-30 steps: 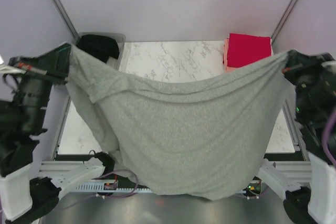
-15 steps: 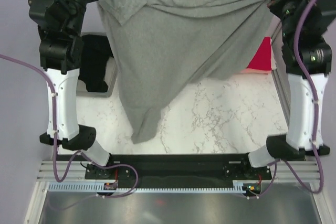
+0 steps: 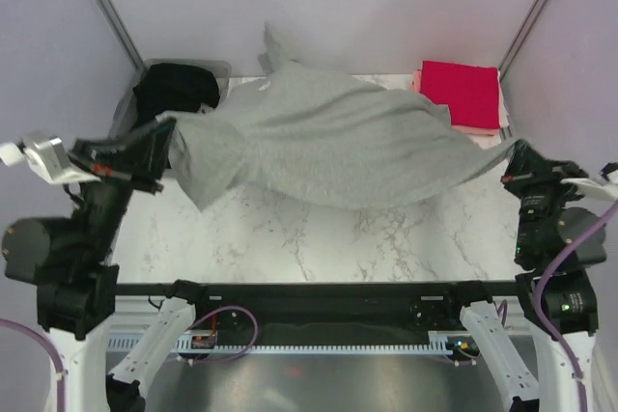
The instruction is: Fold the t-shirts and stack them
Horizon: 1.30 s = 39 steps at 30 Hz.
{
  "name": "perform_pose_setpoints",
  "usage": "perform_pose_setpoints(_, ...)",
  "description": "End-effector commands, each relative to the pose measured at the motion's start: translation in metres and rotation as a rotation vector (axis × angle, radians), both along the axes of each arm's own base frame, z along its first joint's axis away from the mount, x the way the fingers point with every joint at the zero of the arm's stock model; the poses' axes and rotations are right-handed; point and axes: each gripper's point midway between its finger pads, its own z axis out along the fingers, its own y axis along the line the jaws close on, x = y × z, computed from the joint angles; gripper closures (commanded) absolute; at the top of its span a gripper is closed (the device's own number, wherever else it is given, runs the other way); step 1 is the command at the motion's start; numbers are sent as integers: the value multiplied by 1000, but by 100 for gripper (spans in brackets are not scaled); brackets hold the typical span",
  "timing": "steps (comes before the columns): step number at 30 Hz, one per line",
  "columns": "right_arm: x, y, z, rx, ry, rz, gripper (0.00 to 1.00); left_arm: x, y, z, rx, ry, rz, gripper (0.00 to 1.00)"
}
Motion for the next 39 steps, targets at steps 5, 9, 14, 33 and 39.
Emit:
perform_pose_setpoints(5,-26,-28,-164,291,290,-210,100,6,37,-248,-229,646,210,98)
perform_pose_setpoints(9,-38,-29,-191,352,333,-236,100,-12,61,-299,-292,780,346,98)
perform_pose_setpoints(14,-45,-29,-208,364,393,-250,100,-16,59,-309,-296,783,332,98)
perform_pose_setpoints(33,12,-24,-289,223,754,-322,97,103,35,-375,44,1059,382,98)
perform_pose_setpoints(39,48,-34,-325,142,944,-407,100,169,30,-404,174,1197,380,98)
